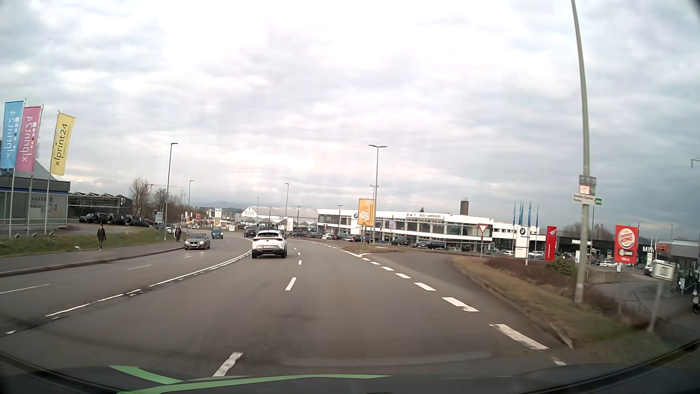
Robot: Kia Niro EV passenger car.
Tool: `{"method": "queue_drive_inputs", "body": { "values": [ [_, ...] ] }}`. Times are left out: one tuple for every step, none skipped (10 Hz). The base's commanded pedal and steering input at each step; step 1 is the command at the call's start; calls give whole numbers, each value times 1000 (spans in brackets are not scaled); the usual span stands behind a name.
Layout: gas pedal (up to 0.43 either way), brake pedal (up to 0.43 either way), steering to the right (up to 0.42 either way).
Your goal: Follow the waypoints while adhering to traffic rules and regulations
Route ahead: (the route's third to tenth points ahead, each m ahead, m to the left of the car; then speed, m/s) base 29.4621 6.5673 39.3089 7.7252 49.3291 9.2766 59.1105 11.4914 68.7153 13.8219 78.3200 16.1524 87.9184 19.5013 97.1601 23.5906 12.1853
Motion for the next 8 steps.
{"method": "queue_drive_inputs", "body": {
  "values": [
    [28,0,-15],
    [28,0,-15],
    [28,0,-15],
    [28,0,-15],
    [28,0,-15],
    [28,0,-15],
    [28,0,-16],
    [28,0,-16]
  ]
}}
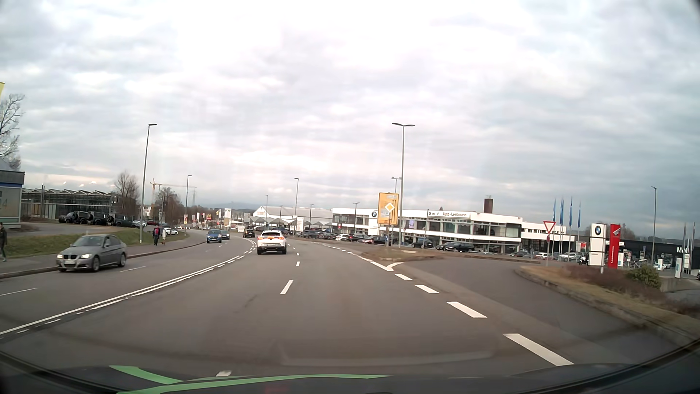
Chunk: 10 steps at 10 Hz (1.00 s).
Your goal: Follow the waypoints while adhering to traffic rules and regulations
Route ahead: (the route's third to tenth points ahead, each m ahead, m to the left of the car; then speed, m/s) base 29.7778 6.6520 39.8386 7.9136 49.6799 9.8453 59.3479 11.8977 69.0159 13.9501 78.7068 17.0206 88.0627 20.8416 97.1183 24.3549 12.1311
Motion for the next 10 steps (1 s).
{"method": "queue_drive_inputs", "body": {
  "values": [
    [28,0,-16],
    [28,0,-16],
    [28,0,-16],
    [28,0,-16],
    [28,0,-16],
    [28,0,-16],
    [28,0,-16],
    [28,0,-17],
    [28,0,-17],
    [28,0,-17]
  ]
}}
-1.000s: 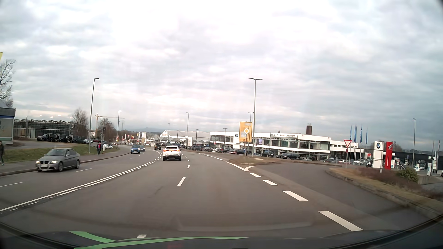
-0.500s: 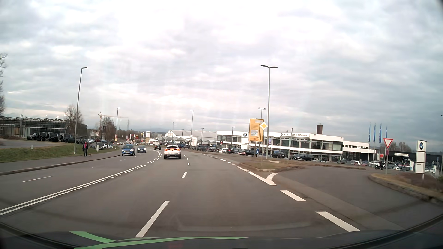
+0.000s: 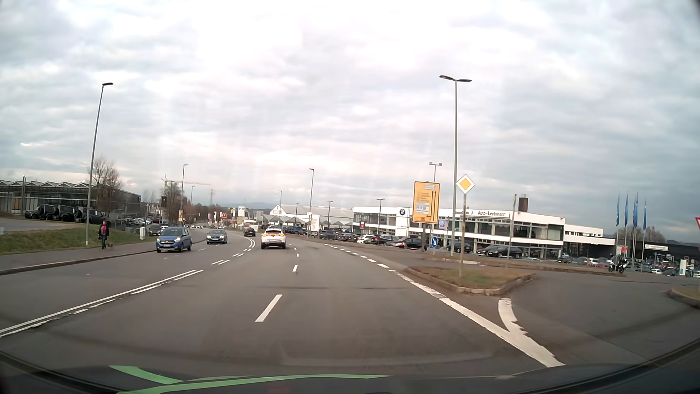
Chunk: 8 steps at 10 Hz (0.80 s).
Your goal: Follow the waypoints while adhering to traffic rules and regulations
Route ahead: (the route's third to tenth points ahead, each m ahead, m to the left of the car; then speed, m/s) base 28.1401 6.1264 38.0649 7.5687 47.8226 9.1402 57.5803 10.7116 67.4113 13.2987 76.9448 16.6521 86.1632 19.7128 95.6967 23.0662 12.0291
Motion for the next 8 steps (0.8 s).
{"method": "queue_drive_inputs", "body": {
  "values": [
    [28,0,-17],
    [28,0,-17],
    [28,0,-17],
    [28,0,-17],
    [28,0,-17],
    [28,0,-17],
    [28,0,-17],
    [28,0,-16]
  ]
}}
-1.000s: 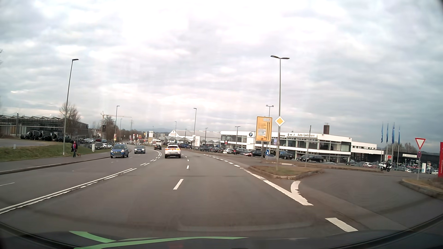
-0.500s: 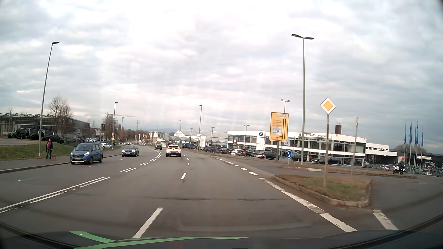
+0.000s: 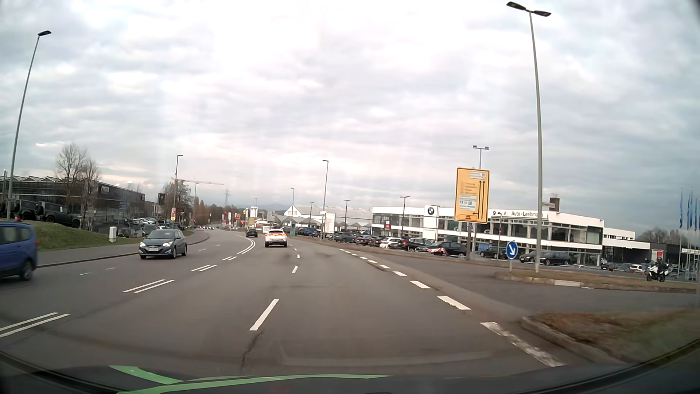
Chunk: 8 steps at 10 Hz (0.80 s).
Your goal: Follow the waypoints while adhering to traffic rules and regulations
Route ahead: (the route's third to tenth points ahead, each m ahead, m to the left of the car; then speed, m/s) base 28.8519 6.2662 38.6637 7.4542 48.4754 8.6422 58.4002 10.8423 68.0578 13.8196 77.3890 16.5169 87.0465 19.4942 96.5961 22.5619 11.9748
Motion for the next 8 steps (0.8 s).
{"method": "queue_drive_inputs", "body": {
  "values": [
    [28,0,-16],
    [28,0,-16],
    [28,0,-16],
    [28,0,-16],
    [28,0,-16],
    [28,0,-16],
    [28,0,-16],
    [28,0,-16]
  ]
}}
